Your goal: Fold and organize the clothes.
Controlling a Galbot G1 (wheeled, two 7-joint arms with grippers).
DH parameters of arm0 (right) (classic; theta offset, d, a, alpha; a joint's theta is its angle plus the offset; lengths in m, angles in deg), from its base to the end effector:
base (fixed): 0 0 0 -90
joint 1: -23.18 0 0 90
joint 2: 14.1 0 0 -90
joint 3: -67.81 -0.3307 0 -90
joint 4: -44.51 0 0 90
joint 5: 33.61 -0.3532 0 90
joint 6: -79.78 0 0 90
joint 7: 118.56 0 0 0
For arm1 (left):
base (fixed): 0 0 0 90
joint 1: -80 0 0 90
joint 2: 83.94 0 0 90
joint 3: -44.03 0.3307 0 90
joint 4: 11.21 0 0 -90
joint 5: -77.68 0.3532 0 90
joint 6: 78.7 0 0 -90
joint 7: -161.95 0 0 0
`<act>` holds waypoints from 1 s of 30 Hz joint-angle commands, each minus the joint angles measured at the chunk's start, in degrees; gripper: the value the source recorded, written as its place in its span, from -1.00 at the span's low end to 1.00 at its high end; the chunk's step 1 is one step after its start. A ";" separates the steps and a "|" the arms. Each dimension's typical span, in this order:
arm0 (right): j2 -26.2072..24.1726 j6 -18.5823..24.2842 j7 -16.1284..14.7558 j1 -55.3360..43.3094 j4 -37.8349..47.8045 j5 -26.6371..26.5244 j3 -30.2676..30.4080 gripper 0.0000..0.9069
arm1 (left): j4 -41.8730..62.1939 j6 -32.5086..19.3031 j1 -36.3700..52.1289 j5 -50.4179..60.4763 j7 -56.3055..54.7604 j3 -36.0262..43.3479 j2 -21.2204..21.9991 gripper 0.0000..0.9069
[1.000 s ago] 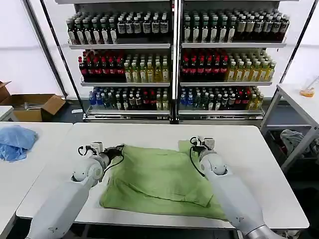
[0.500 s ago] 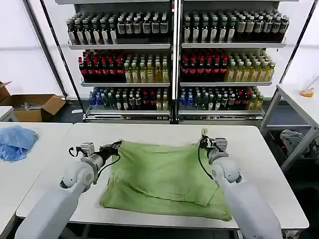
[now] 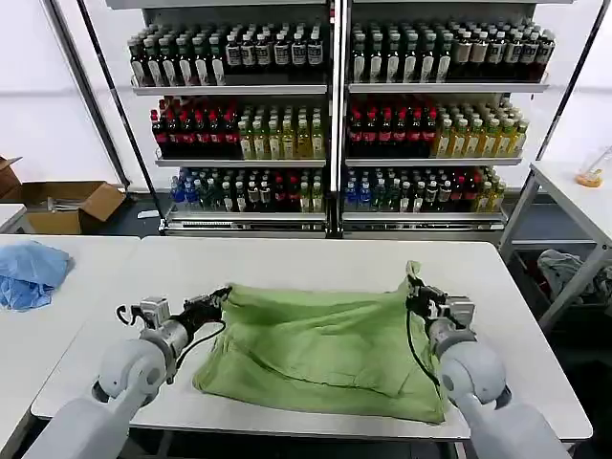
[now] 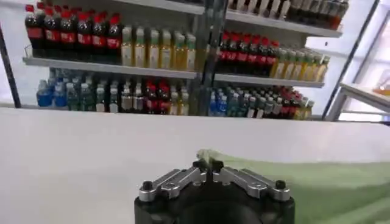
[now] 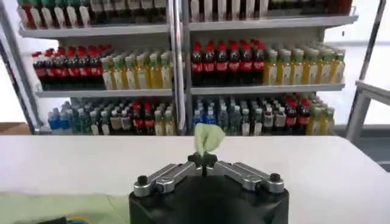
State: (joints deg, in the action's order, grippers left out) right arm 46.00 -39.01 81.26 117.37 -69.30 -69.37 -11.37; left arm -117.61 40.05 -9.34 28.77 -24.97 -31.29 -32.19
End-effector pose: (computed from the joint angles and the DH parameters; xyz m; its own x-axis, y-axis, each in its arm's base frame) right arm 0.3024 -0.0412 -0.2160 -0.9466 -0.0590 0.3171 -0.0591 0.9982 0.0091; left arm 0.3304 0.0756 -0.2308 -0.8519 0.3139 0.4191 0.2741 0.9493 -0.1539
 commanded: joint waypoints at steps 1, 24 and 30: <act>-1.70 -0.39 -0.07 12.56 -9.38 0.26 -5.36 -1.00 | -6.50 0.52 -8.21 3.36 0.04 -2.44 -0.54 -0.82; 3.33 -4.34 1.57 13.40 -4.72 5.45 -0.40 1.00 | -2.88 0.80 -8.99 11.54 0.12 -0.87 1.50 -0.38; 3.27 -4.25 0.17 16.05 -7.50 7.03 -1.18 1.00 | -3.26 -1.06 -9.74 15.71 0.16 -0.48 2.46 1.00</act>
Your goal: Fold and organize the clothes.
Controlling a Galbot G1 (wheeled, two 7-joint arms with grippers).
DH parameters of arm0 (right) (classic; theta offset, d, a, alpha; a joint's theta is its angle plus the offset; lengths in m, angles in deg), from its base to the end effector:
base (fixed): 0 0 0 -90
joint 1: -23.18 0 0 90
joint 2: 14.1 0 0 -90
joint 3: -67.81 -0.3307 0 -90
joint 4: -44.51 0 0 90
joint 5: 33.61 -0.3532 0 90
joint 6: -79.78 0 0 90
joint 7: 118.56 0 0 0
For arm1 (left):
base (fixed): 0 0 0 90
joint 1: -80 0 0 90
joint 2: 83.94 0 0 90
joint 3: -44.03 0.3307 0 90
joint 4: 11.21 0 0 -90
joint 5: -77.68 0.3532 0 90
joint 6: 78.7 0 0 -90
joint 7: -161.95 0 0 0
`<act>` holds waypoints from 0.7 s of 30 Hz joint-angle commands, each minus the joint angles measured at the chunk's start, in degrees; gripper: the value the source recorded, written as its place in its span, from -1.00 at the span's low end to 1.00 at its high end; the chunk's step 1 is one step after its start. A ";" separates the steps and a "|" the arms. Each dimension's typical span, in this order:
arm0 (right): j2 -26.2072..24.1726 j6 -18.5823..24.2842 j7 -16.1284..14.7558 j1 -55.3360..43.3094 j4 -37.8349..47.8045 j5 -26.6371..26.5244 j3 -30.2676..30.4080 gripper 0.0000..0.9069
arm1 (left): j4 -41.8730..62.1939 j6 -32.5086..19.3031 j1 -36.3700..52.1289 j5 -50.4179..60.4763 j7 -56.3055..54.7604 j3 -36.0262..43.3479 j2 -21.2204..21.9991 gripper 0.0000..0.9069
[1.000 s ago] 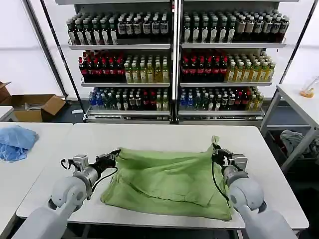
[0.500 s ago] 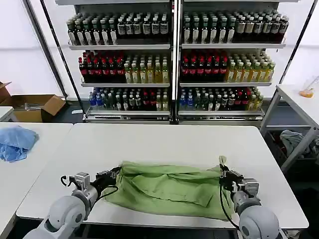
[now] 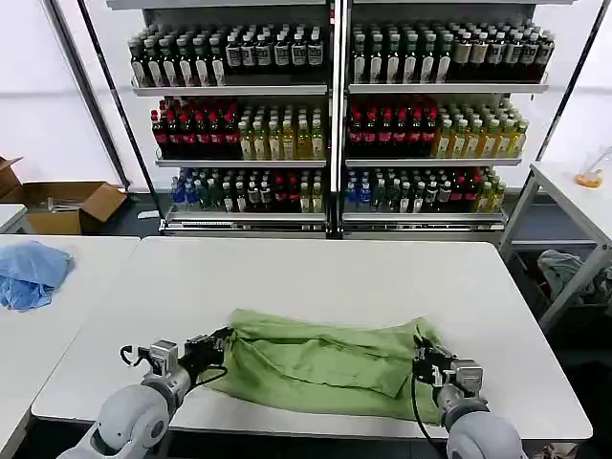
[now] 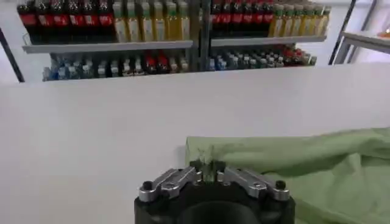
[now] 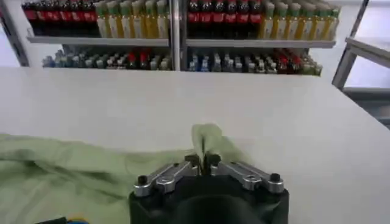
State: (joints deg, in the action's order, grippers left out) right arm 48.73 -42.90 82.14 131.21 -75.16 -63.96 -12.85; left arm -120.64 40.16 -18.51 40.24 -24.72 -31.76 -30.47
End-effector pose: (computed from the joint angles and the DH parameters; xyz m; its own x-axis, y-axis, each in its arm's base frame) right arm 0.2380 -0.0269 -0.2472 -0.8796 -0.0331 0.4746 -0.0542 0.9981 -0.0307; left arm 0.2868 0.0612 -0.2654 -0.8278 0.2655 0.4941 0.2877 0.9572 -0.0324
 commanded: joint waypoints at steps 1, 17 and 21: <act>0.54 -0.29 -0.74 2.64 -2.09 1.62 -0.07 1.00 | -0.51 -1.13 -0.90 4.23 -0.19 -0.19 0.79 1.00; 2.87 3.50 -1.48 12.96 -8.69 4.90 -5.13 1.00 | 1.18 -8.36 -3.25 5.62 -9.67 0.05 14.39 1.00; 3.20 4.11 -1.53 13.84 -9.07 5.51 -5.22 1.00 | 5.59 -9.22 -1.41 9.76 -10.43 0.49 17.80 1.00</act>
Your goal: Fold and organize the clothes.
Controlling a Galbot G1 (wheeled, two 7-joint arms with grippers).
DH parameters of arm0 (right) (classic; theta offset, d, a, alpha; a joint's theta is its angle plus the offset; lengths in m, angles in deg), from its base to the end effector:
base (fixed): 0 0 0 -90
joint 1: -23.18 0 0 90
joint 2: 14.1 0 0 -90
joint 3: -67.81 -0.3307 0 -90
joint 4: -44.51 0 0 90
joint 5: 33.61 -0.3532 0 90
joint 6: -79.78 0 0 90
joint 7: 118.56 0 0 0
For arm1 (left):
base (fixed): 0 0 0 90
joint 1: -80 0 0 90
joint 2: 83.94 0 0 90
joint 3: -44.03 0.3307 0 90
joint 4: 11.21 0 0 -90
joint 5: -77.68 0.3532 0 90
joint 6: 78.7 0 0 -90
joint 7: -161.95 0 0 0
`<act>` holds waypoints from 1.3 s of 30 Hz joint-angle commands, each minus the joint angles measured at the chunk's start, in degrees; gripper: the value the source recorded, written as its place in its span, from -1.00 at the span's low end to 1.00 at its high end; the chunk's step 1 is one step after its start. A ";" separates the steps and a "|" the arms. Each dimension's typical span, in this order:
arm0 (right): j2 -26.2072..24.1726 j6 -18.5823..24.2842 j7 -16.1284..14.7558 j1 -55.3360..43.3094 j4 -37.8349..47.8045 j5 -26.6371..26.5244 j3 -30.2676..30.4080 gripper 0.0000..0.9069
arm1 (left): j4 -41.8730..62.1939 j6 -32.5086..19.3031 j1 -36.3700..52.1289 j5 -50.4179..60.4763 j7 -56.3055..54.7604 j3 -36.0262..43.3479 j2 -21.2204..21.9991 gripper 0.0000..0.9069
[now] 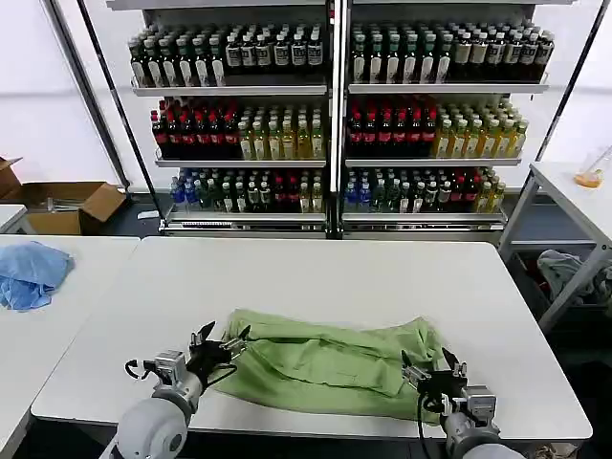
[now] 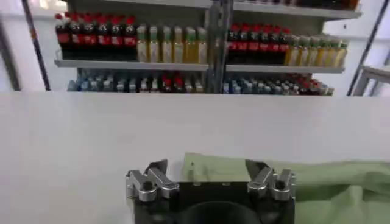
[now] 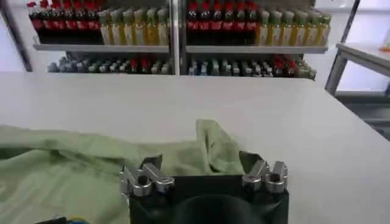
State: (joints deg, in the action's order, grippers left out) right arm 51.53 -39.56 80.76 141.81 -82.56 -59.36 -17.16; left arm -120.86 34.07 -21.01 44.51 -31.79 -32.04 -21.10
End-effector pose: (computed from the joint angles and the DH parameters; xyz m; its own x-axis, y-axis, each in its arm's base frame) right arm 0.1901 -0.0261 -0.2376 -0.8999 -0.0115 0.4360 -0.0235 0.9995 -0.0222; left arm 0.2739 0.0255 -0.2826 -0.9031 0.1650 0.3965 0.1421 0.9861 -0.0867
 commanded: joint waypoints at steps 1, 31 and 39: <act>0.54 1.00 -0.16 3.49 -1.76 1.13 -0.96 1.00 | 7.44 -3.37 1.72 6.27 -3.44 0.71 9.15 1.00; 1.23 2.56 -0.20 4.25 -1.54 2.43 -1.07 1.00 | 8.82 -6.84 -1.60 0.28 0.90 -1.47 12.55 -0.91; 1.18 2.66 0.26 3.66 -1.68 2.31 -0.98 1.00 | 3.92 -7.07 -3.49 -3.38 0.55 -9.33 9.29 -0.91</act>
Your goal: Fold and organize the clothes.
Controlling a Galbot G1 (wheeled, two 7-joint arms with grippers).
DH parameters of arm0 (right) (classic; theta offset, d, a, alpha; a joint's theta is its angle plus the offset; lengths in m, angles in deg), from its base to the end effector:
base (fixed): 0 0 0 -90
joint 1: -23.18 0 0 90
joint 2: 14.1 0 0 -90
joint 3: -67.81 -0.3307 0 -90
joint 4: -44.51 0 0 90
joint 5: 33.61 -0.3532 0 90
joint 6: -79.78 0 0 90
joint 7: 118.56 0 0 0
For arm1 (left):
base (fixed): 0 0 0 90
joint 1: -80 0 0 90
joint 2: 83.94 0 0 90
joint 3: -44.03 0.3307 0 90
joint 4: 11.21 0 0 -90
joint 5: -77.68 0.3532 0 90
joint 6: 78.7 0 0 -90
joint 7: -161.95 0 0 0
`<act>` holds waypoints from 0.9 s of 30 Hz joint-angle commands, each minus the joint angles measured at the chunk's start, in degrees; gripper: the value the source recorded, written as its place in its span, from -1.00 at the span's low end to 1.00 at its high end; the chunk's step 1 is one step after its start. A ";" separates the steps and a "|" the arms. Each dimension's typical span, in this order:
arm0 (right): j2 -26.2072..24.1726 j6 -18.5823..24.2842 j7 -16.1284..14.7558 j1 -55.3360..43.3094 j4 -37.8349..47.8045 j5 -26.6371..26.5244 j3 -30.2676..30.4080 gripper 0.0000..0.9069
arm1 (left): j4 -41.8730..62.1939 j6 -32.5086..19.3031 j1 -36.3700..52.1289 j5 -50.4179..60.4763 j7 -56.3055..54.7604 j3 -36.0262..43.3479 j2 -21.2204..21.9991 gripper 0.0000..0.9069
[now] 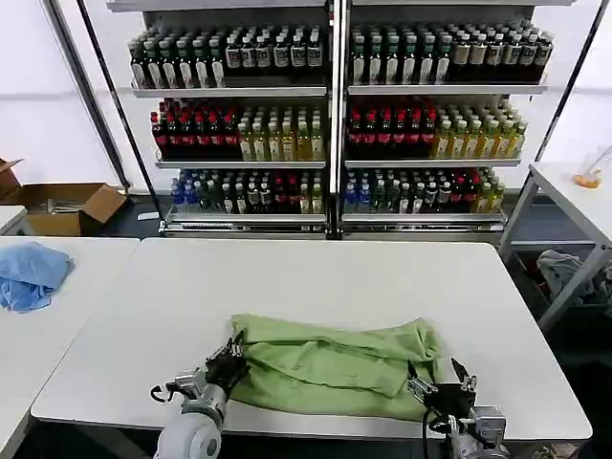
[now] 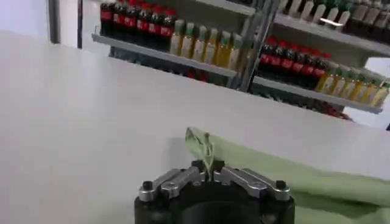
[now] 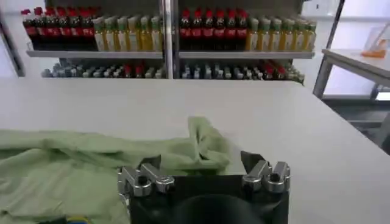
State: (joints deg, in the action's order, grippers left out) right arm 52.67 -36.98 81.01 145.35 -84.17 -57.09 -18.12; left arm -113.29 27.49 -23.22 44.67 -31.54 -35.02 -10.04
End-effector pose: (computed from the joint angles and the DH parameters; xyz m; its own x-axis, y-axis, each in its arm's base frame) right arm 0.1749 -0.0254 -0.2385 -0.9105 0.0160 0.4131 0.0036 0.9995 -0.0309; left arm 0.2695 0.0082 -0.3354 -0.9104 0.0931 0.4031 -0.0150 0.9663 -0.2569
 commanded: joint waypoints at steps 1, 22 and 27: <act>0.04 0.12 0.04 0.06 -0.09 0.02 0.00 1.00 | -5.01 -0.32 -1.72 -4.46 0.14 -8.85 -3.02 -0.91; -1.22 0.26 0.05 -2.03 0.75 -1.11 0.04 1.00 | -20.65 5.01 -5.59 -33.88 -2.51 -30.11 -15.42 -0.91; -1.78 0.31 -0.05 -2.25 1.23 -1.08 0.22 1.00 | -20.35 5.17 -1.24 -36.84 -2.74 -19.25 -10.73 -0.91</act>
State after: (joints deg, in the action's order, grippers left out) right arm 51.06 -36.70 81.01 143.25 -83.19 -58.13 -17.93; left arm -129.13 31.38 -27.76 21.67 -33.84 -59.58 -22.23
